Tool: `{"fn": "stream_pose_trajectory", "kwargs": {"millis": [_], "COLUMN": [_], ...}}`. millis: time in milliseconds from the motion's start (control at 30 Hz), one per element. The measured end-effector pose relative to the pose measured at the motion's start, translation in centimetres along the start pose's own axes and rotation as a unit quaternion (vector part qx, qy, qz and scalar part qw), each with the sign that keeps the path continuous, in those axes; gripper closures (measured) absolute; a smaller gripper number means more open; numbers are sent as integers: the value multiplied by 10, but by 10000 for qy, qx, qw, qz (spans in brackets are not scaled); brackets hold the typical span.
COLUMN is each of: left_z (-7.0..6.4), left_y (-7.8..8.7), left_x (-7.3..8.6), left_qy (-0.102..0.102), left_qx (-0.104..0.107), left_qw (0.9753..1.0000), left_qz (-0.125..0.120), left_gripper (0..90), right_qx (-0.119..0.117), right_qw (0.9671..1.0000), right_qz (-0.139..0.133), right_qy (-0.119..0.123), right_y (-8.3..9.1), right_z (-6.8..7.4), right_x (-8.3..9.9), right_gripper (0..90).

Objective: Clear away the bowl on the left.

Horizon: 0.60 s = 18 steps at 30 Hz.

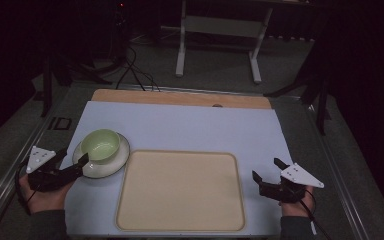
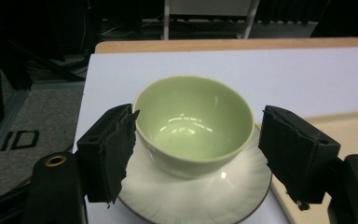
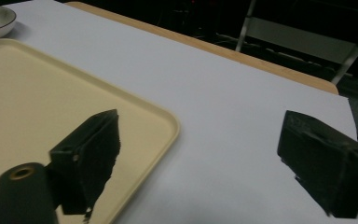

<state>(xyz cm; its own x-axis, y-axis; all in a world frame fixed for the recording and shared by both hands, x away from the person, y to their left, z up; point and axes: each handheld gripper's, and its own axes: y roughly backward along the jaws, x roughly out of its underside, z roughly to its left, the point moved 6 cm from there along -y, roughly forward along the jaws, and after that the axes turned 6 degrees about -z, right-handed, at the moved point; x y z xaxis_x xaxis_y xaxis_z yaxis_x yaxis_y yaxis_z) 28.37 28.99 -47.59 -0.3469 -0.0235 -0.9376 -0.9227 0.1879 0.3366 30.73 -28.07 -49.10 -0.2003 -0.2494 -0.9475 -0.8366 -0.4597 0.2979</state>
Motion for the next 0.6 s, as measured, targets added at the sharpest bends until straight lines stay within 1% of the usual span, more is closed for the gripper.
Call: {"fn": "stream_pose_trajectory", "kwargs": {"millis": [133,200,333,367,533,600], "left_z": [2,3,5,6,7,7], "left_y": [-3,-5,-9,-12,-19,-22], "left_x": [-4,-6,-12,-14,-16,-16], "left_qy": [-2,-35,-3,-30,-65,-71], "left_qx": [-43,-63,-81,-98,-119,-130], "left_qw": [10000,10000,10000,9999,9999,9999], "left_qz": [-8,-9,-52,-53,-41,5], "left_gripper": [268,264,264,264,265,265], "right_qx": [-6,-3,29,50,62,64], "right_qw": [10000,10000,10000,10000,10000,10000], "right_qz": [6,-11,-30,-47,-33,-55], "right_qy": [46,52,-1,-4,1,-1], "right_y": [0,0,1,1,1,1], "right_z": [1,1,-1,-1,-1,-1], "right_x": [0,0,0,-1,0,-1], "right_gripper": [134,134,134,134,134,134]}}
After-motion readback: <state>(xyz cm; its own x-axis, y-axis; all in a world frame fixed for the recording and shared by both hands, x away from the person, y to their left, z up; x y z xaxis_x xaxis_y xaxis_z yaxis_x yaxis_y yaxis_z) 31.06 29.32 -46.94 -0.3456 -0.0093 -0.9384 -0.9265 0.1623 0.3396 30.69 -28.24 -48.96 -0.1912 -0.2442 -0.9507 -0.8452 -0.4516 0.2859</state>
